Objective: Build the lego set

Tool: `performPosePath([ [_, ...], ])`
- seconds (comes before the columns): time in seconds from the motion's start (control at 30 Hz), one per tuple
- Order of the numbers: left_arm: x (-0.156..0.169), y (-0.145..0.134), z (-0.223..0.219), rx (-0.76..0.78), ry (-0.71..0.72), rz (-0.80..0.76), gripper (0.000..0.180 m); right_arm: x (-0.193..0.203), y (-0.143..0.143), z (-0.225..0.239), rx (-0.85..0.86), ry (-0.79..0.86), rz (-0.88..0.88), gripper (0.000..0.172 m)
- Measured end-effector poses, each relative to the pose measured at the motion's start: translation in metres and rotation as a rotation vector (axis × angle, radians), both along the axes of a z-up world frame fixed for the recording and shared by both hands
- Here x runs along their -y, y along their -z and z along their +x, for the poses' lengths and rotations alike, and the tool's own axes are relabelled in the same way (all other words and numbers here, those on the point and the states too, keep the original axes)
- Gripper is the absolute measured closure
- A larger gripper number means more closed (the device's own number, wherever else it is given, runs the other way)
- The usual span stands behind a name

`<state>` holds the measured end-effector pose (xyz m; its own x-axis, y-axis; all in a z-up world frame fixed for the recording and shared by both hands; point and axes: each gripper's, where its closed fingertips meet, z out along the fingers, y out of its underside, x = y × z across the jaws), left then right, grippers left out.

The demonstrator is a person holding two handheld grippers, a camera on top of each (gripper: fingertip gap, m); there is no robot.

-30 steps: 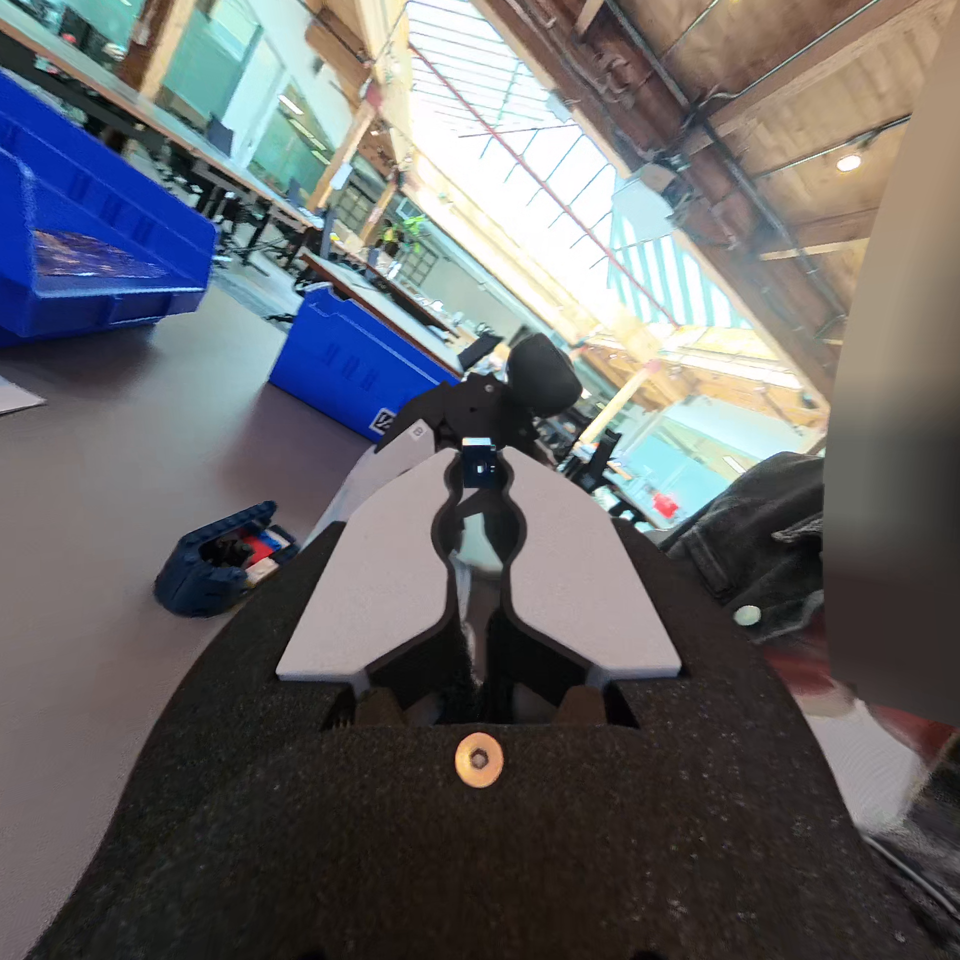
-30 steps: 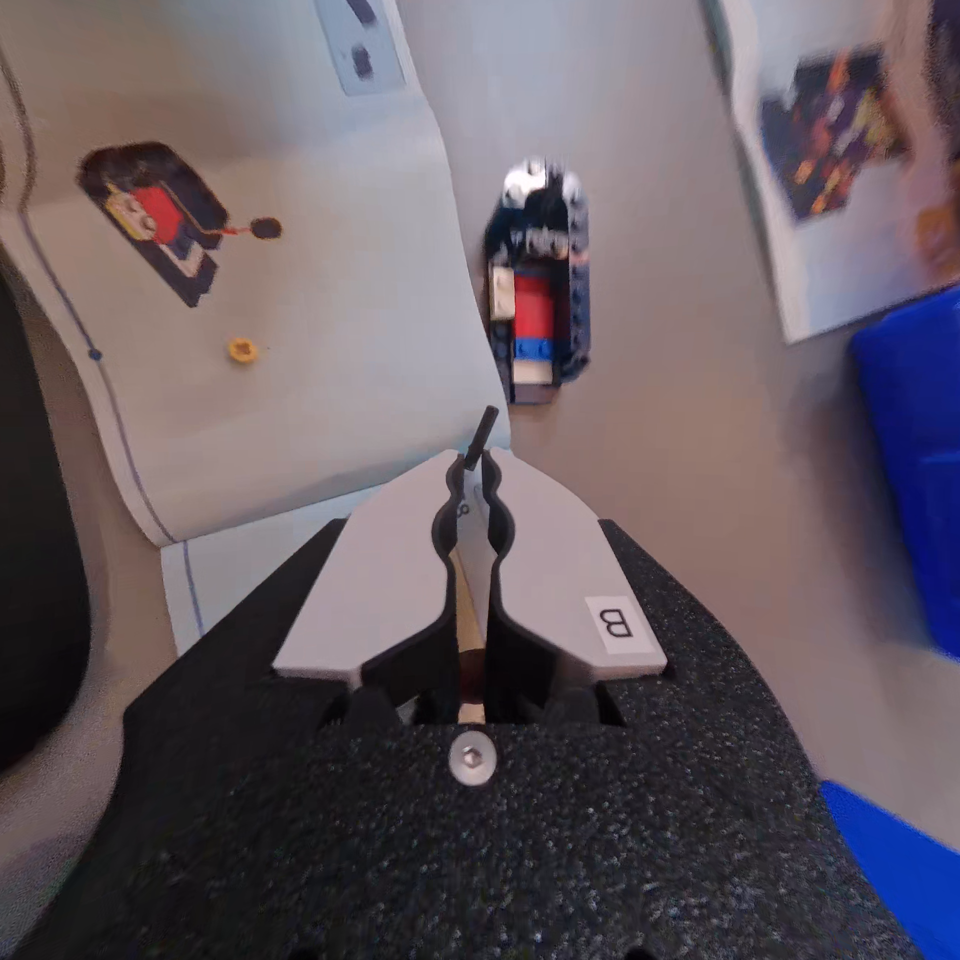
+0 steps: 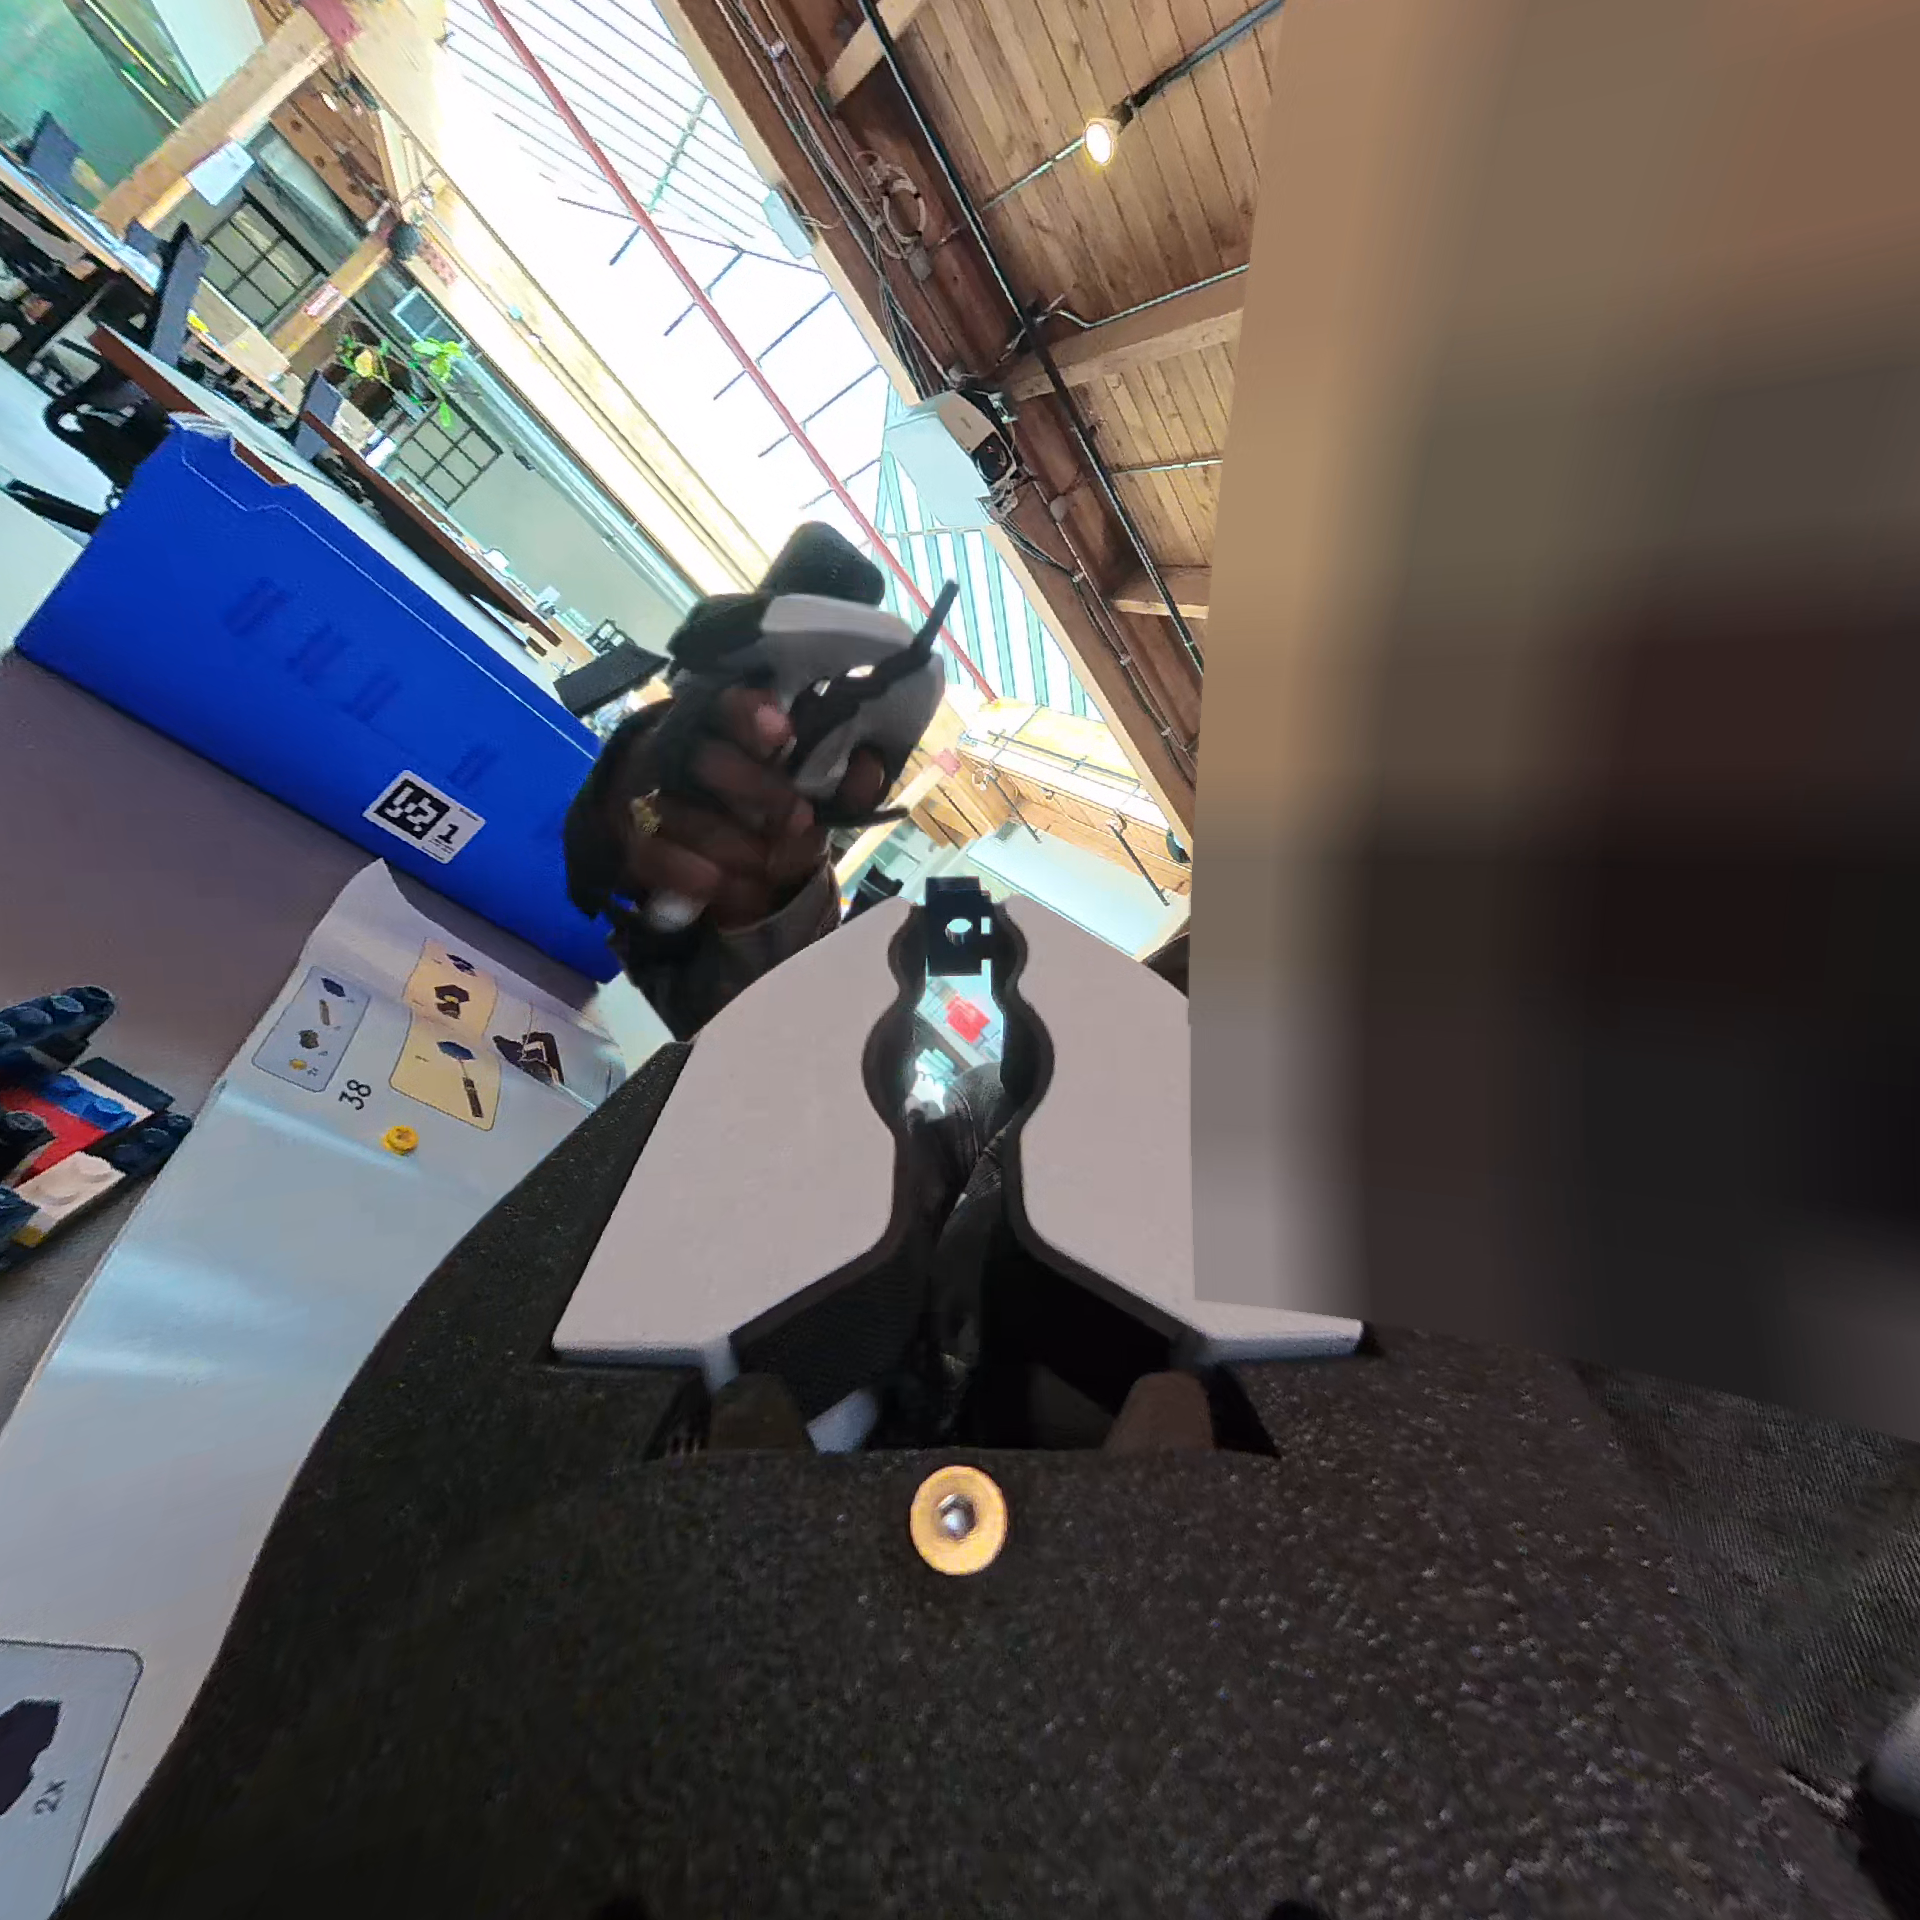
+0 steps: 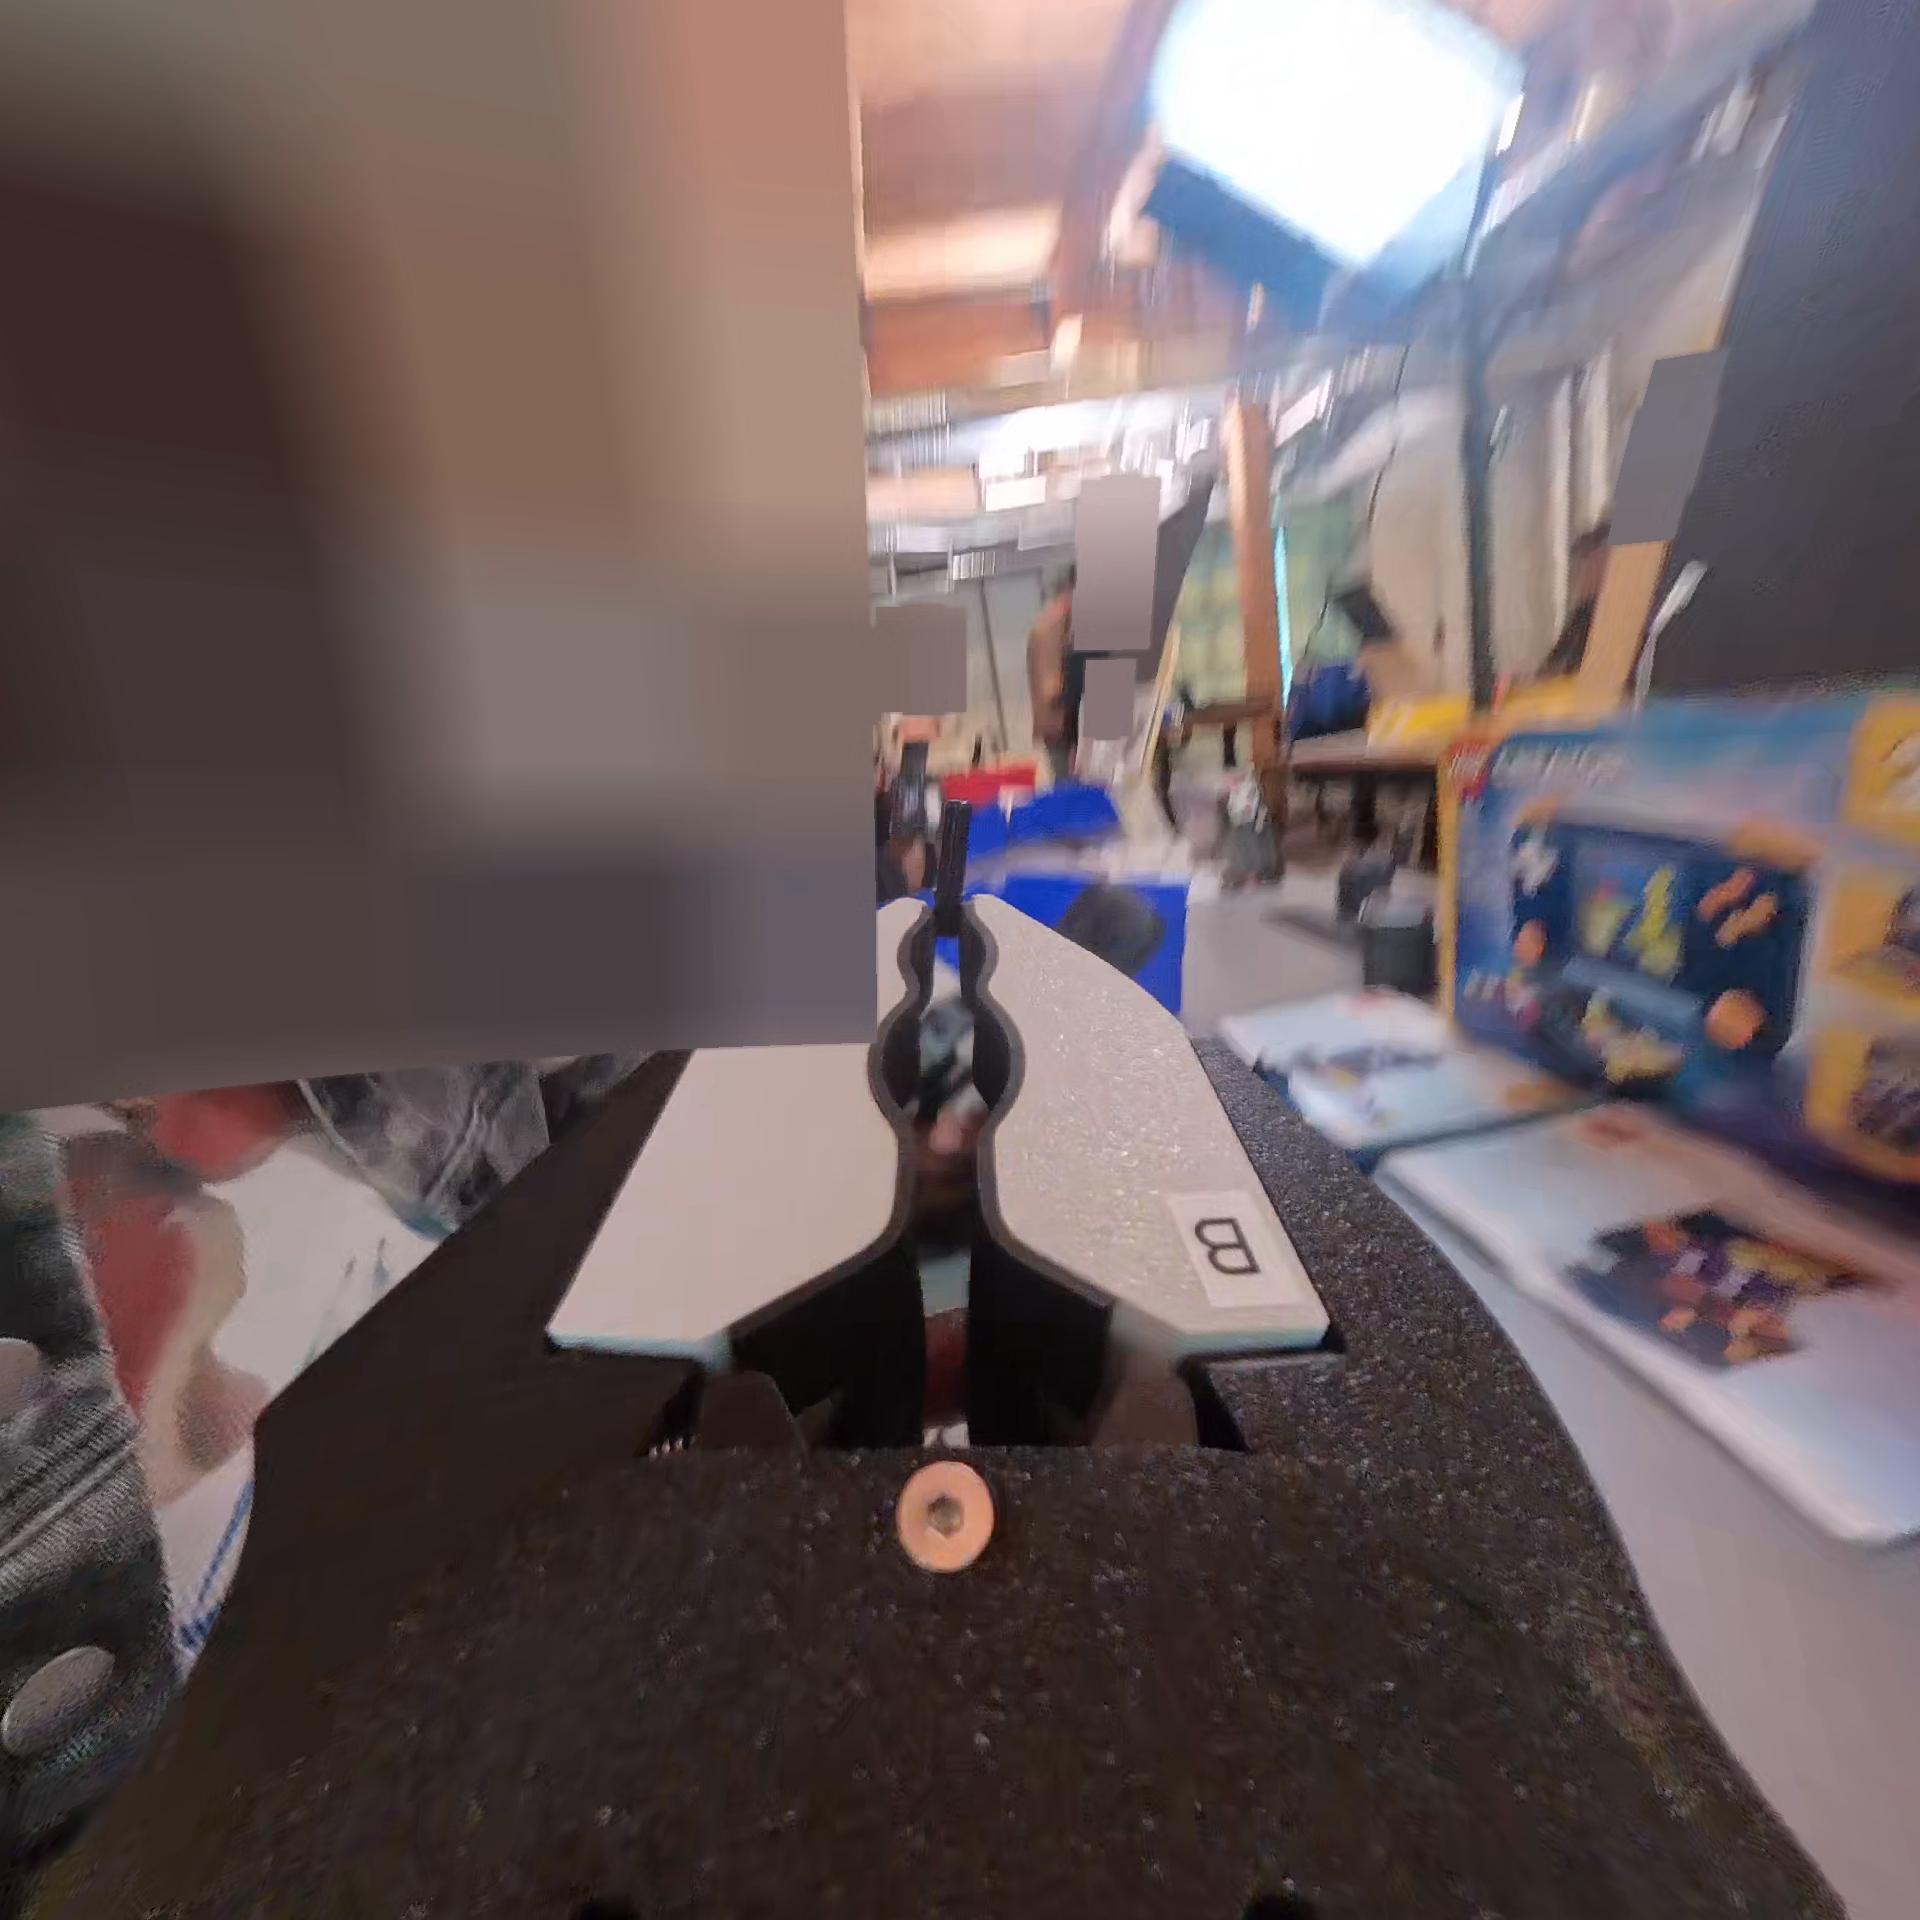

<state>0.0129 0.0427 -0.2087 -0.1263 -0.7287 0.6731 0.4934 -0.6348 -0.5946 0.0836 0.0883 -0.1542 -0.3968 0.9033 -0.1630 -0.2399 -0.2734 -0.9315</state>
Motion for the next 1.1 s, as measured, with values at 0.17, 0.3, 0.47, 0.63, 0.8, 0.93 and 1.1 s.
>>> performPosePath([
  [0.17,0.0,-0.002,0.0,0.015,0.005,-0.004,0.169,-0.021,-0.039,0.061,-0.271,0.018,-0.061,0.168],
  [0.3,0.001,-0.001,0.001,0.012,0.018,-0.01,0.169,-0.029,-0.028,0.054,-0.216,0.049,-0.059,0.168],
  [0.47,0.0,0.003,0.003,-0.012,0.014,-0.019,0.169,-0.023,-0.016,0.039,-0.138,0.037,-0.033,0.168],
  [0.63,0.0,0.009,0.007,-0.065,0.014,-0.014,0.169,-0.026,-0.013,0.038,-0.13,0.036,-0.048,0.168],
  [0.8,0.001,0.014,0.011,-0.109,0.014,-0.01,0.17,-0.027,-0.013,0.039,-0.133,0.036,-0.055,0.168],
  [0.93,0.0,0.017,0.013,-0.134,0.009,-0.005,0.169,-0.027,-0.013,0.039,-0.135,0.037,-0.059,0.168],
  [1.1,-0.001,0.019,0.013,-0.151,0.001,-0.007,0.169,-0.026,-0.011,0.037,-0.122,0.035,-0.054,0.168],
])
